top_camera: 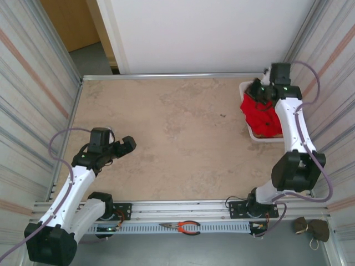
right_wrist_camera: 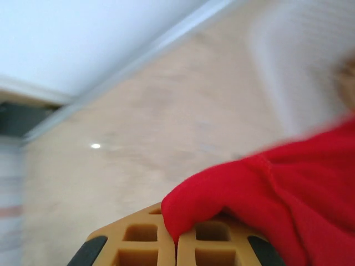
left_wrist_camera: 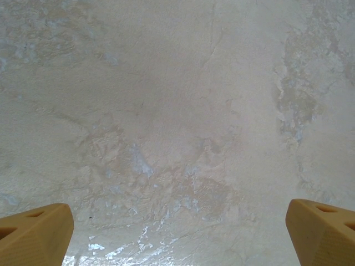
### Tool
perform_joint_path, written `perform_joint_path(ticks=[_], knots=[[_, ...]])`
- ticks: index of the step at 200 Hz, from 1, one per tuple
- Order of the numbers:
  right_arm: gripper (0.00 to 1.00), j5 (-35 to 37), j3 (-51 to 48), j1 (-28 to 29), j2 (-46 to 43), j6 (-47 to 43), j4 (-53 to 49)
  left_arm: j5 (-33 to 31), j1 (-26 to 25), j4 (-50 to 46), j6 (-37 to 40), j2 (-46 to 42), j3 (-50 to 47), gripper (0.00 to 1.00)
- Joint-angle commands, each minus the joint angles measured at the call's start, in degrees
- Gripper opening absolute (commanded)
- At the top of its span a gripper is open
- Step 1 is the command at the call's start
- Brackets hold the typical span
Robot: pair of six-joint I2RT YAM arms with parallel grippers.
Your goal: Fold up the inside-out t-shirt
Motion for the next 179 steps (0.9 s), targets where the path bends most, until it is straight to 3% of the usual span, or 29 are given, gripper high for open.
perform_joint_path(ticks=[1,31,65,77,109,119,123,128,137,156,179], knots=[[0.0,-7.4,11.3,11.15,-4.03,3.6,4.27,1.08,0.62,0.65,1.31,0.45,3.15,0.99],[0.0,-11.29,18.43,20.32,-0.28,11.87,12.28,1.52,1.06,0.29,1.52,1.49,5.21,0.99],[0.0,-12.13,19.38,25.77,4.53,16.05,18.72,1.52,1.24,0.51,1.09,1.46,6.12,0.99],[0.0,-10.71,16.55,26.28,4.8,15.94,20.22,1.14,1.33,0.29,1.09,1.49,6.23,0.99],[0.03,-5.65,-1.94,25.67,4.27,14.47,25.93,0.74,2.26,-0.23,1.44,1.44,5.72,0.99],[0.12,-3.0,-7.19,24.04,4.81,13.1,26.89,0.91,2.59,-0.19,1.52,1.52,5.45,0.99],[0.25,-1.19,-8.51,23.14,5.19,12.59,26.16,1.12,2.78,-0.25,1.52,1.62,5.37,0.99],[0.49,1.38,-10.09,21.96,5.62,12.01,24.34,1.3,2.89,-0.35,1.6,1.71,5.24,0.99],[0.66,5.25,-13.02,20.26,5.98,10.07,22.18,1.48,3.16,-0.63,1.83,1.73,5.23,0.99],[0.71,8.59,-17.75,20.01,5.35,7.53,19.92,1.11,3.4,-0.81,2.6,1.67,4.98,0.99],[0.7,11.97,-18.86,26.26,4.88,2.9,15.35,0.29,4.71,-0.58,3.43,2.52,4.53,0.99]])
